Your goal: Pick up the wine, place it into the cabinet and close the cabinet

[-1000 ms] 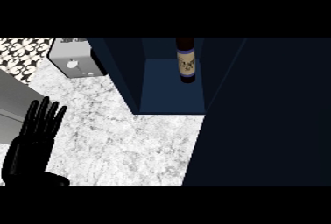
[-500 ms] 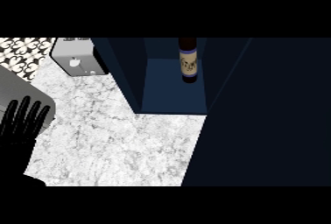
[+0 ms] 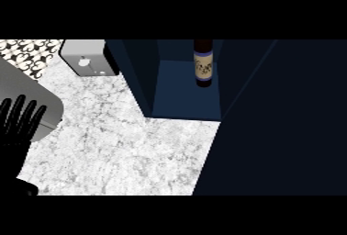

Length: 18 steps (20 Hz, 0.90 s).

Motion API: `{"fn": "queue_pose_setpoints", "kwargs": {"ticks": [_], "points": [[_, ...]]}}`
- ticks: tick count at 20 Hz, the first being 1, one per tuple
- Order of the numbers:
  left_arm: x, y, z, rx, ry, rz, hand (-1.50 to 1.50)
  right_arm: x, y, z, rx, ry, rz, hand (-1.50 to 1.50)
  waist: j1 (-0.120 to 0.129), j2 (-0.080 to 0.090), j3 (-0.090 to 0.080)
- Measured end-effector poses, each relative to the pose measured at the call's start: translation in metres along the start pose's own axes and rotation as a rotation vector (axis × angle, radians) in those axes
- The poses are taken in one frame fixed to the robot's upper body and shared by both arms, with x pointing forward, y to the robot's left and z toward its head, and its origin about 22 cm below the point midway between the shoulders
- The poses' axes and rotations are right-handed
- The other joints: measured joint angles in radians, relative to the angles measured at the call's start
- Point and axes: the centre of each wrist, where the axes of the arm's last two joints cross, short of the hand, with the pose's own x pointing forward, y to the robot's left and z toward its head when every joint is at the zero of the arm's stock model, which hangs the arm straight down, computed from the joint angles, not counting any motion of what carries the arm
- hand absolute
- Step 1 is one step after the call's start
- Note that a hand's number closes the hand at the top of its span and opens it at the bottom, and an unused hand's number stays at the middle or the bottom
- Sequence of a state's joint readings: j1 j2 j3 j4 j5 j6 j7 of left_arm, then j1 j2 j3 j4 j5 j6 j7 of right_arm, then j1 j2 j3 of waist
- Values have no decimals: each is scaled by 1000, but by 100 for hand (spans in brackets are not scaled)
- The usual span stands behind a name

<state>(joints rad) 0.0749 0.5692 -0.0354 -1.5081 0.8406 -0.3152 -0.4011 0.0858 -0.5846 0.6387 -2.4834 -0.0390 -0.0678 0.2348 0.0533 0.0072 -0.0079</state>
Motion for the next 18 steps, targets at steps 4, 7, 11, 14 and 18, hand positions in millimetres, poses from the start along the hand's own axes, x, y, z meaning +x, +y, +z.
{"fn": "queue_pose_setpoints", "kwargs": {"ticks": [4,7,11,14,18], "points": [[3,6,-4,0,2,1,-150,0,-3,-23,-24,-24,-22,150,11,2,-1],[5,8,-6,-2,7,2,-150,1,7,-49,-2,-41,-79,150,14,1,0],[9,13,-5,2,10,-7,-150,13,26,-96,30,-65,-149,150,6,-4,1],[9,20,-2,14,8,-13,-150,23,32,-134,31,-64,-168,150,-2,-4,3],[12,25,2,25,5,-17,-150,35,39,-182,22,-43,-177,150,-10,-5,5]]}}
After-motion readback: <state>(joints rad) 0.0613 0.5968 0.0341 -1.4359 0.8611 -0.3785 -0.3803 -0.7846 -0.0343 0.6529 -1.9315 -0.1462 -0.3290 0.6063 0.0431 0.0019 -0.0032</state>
